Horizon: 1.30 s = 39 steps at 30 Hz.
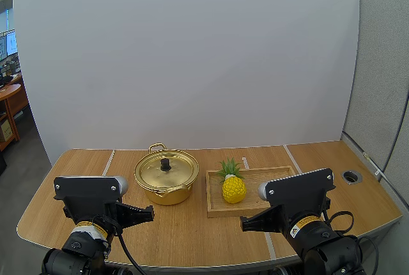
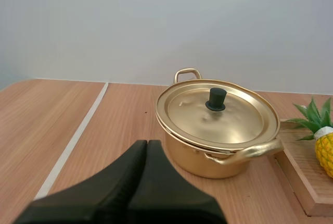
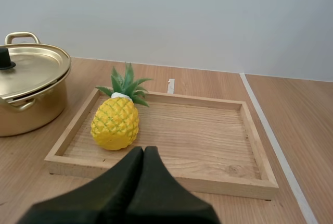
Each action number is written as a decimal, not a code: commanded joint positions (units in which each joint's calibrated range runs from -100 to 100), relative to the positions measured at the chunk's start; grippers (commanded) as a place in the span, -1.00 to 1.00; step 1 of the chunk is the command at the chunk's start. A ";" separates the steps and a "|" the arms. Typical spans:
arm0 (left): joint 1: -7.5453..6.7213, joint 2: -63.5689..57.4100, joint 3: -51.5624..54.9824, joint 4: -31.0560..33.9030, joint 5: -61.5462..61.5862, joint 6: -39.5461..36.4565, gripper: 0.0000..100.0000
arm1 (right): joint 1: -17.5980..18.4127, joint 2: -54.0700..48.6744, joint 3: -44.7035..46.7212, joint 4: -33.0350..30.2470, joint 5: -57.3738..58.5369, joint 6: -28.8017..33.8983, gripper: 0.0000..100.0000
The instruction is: Open the pot, put the pineapple inside, and close it
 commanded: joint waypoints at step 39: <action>-0.07 -0.22 -47.58 0.26 41.15 3.19 -1.00 | -0.26 -0.37 -39.01 -0.80 37.90 -0.27 -1.00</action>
